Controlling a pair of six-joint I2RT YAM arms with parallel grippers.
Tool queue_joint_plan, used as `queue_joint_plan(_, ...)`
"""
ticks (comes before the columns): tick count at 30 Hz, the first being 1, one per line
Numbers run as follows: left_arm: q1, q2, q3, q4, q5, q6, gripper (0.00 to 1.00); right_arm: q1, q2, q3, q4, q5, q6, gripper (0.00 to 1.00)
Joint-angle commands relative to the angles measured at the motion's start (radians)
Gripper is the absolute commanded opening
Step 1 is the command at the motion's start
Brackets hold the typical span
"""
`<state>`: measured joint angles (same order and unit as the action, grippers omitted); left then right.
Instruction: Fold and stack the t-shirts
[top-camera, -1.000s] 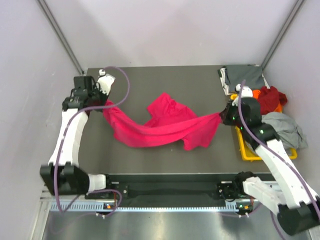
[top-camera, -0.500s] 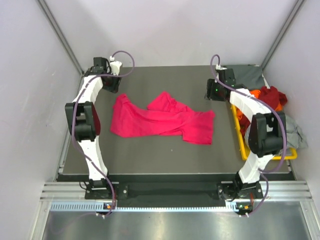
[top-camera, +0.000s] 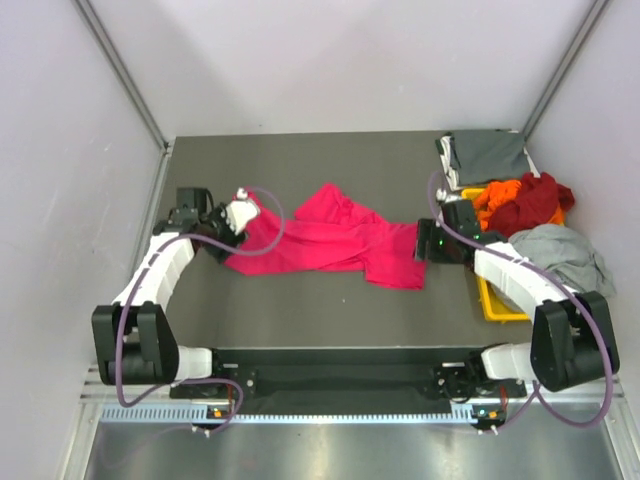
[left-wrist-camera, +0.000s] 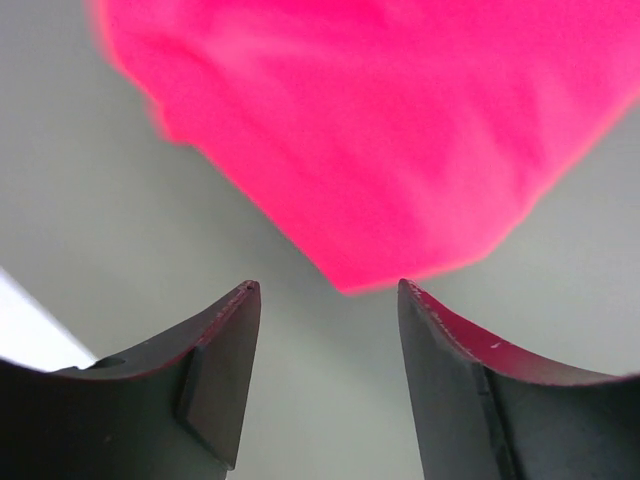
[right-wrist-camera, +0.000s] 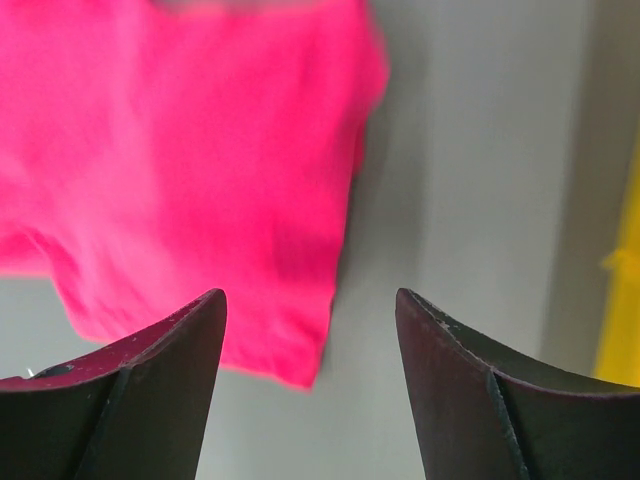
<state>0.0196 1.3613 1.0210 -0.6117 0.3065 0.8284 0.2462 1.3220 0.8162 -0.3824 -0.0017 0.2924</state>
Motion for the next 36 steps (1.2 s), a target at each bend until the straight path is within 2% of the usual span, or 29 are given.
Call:
queue_joint_plan(1, -0.017, -0.059, -0.151, 0.109, -0.013, 0.207, 0.63, 0.051, -0.056, -0.098, 0.046, -0.014, 0.056, 0.68)
queue_joint_plan(6, -0.017, -0.062, -0.283, 0.251, -0.006, 0.278, 0.67, 0.085, -0.067, -0.179, 0.099, -0.014, 0.108, 0.64)
queue_joint_plan(8, -0.045, -0.028, -0.291, 0.259, -0.015, 0.293, 0.67, 0.09, -0.064, -0.201, 0.126, -0.023, 0.116, 0.6)
queue_joint_plan(9, -0.047, 0.013, -0.286, 0.271, -0.024, 0.294, 0.67, 0.096, -0.063, -0.206, 0.137, -0.041, 0.12, 0.56)
queue_joint_plan(12, -0.047, 0.073, -0.274, 0.302, -0.084, 0.275, 0.67, 0.097, -0.046, -0.226, 0.177, -0.061, 0.125, 0.52)
queue_joint_plan(15, -0.047, 0.127, -0.266, 0.282, -0.098, 0.299, 0.66, 0.099, -0.021, -0.233, 0.2, -0.066, 0.126, 0.4)
queue_joint_plan(16, -0.047, 0.143, -0.272, 0.285, -0.096, 0.302, 0.65, 0.097, -0.015, -0.236, 0.226, -0.081, 0.128, 0.33)
queue_joint_plan(18, -0.047, 0.169, -0.272, 0.276, -0.101, 0.304, 0.64, 0.096, 0.008, -0.241, 0.246, -0.115, 0.139, 0.27)
queue_joint_plan(20, -0.047, 0.185, -0.271, 0.279, -0.128, 0.281, 0.52, 0.093, 0.011, -0.232, 0.238, -0.116, 0.134, 0.15)
queue_joint_plan(21, -0.047, 0.186, -0.266, 0.277, -0.141, 0.267, 0.36, 0.082, -0.015, -0.23, 0.231, -0.106, 0.131, 0.06)
queue_joint_plan(22, -0.047, 0.179, -0.259, 0.258, -0.156, 0.223, 0.11, 0.077, -0.036, -0.229, 0.211, -0.1, 0.131, 0.02)
queue_joint_plan(23, -0.044, 0.167, -0.246, 0.235, -0.173, 0.197, 0.0, 0.071, -0.062, -0.226, 0.195, -0.095, 0.128, 0.0)
queue_joint_plan(26, -0.027, 0.072, -0.191, 0.111, -0.149, 0.126, 0.0, 0.061, -0.173, -0.178, 0.073, -0.089, 0.107, 0.0)
queue_joint_plan(29, 0.034, -0.075, -0.135, 0.032, -0.093, 0.058, 0.0, 0.061, -0.314, -0.112, -0.077, -0.074, 0.091, 0.0)
queue_joint_plan(32, 0.055, -0.194, -0.036, -0.13, -0.063, 0.026, 0.0, 0.061, -0.504, -0.016, -0.238, -0.04, 0.082, 0.0)
queue_joint_plan(33, 0.06, -0.223, 0.037, -0.242, -0.063, 0.018, 0.0, 0.061, -0.535, 0.013, -0.275, -0.037, 0.079, 0.0)
queue_joint_plan(36, 0.075, -0.24, 0.198, -0.434, -0.063, -0.009, 0.0, 0.061, -0.633, 0.144, -0.415, -0.046, 0.062, 0.0)
